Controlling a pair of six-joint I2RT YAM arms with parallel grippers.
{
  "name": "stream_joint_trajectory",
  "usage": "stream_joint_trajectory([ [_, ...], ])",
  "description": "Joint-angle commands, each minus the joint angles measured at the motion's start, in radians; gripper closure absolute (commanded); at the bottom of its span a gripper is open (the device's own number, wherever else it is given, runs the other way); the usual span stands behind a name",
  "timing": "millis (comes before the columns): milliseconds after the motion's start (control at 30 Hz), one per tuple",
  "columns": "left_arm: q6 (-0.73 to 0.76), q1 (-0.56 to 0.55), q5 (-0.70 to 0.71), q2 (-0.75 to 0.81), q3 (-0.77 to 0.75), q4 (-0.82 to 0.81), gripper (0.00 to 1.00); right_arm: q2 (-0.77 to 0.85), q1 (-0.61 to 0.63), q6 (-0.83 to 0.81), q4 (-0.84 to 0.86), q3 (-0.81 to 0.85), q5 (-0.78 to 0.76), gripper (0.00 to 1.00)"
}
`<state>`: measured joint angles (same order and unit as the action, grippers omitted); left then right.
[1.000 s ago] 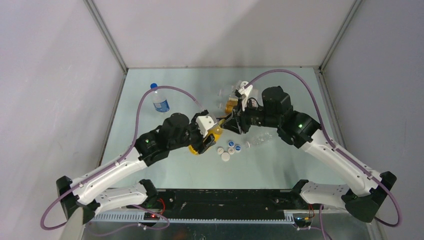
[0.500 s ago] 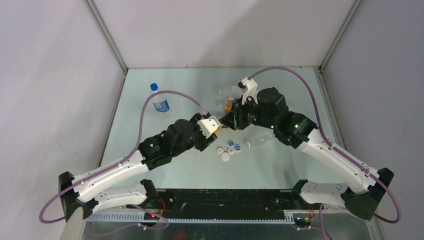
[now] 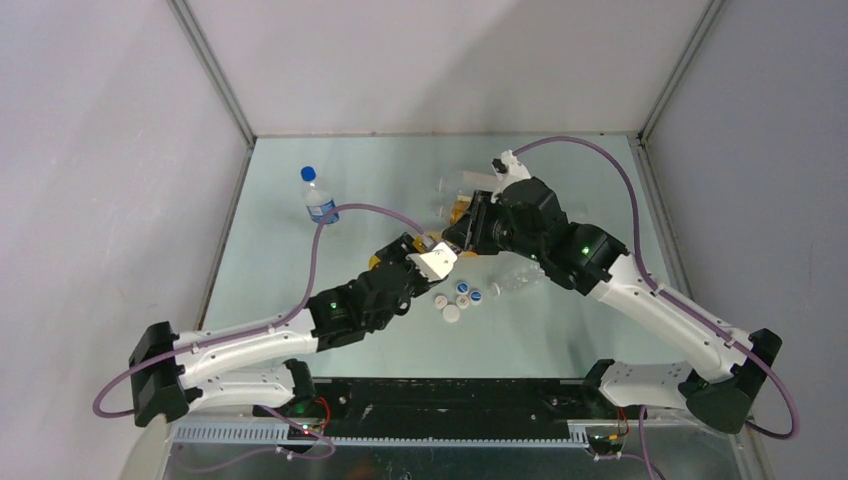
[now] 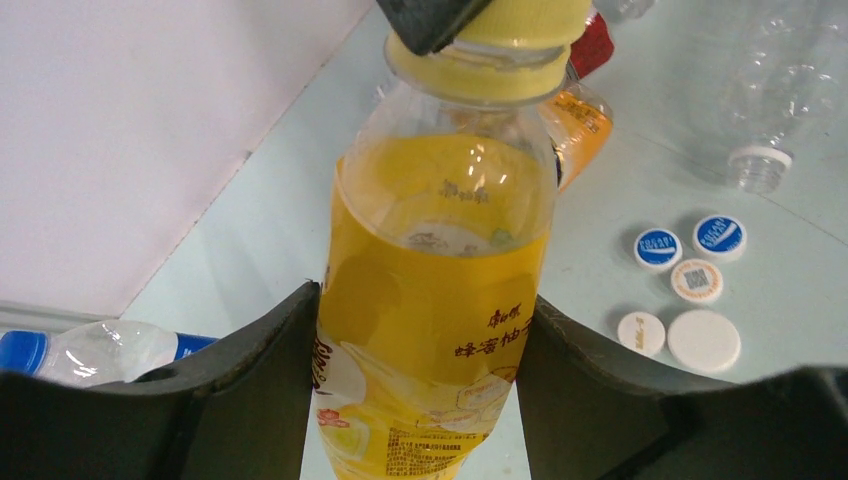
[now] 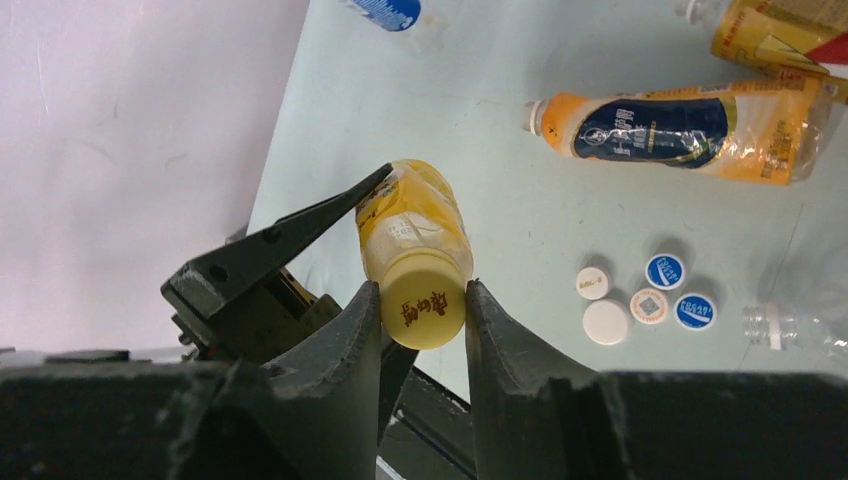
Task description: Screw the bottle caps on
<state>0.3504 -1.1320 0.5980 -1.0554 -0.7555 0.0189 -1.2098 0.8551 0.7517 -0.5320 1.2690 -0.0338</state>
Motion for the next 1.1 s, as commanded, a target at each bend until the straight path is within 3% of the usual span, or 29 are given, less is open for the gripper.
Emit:
stream_joint_trajectory([
  [0, 0.02, -0.028, 0.098, 0.024, -0.02, -0.468, 1.0, -0.045, 0.024, 0.098, -0.155, -0.028, -0.071, 0.99],
  [233, -0.012, -0.028, 0.12, 0.013, 0.042, -0.468, 1.0, -0.029, 0.026, 0.092, -0.114, -0.028, -0.098, 0.87],
  [400, -0.082, -0.026, 0.148, 0.004, 0.095, -0.453, 1.0, -0.008, 0.023, 0.044, -0.065, -0.028, -0.093, 0.66],
  [567, -0.129, -0.007, 0.148, -0.009, 0.132, -0.421, 1.0, 0.006, 0.023, 0.004, -0.027, -0.028, -0.08, 0.54],
  [1067, -0.297, 0.054, 0.006, -0.017, 0.178, -0.338, 1.0, 0.004, -0.007, -0.125, 0.015, 0.036, 0.05, 0.38],
])
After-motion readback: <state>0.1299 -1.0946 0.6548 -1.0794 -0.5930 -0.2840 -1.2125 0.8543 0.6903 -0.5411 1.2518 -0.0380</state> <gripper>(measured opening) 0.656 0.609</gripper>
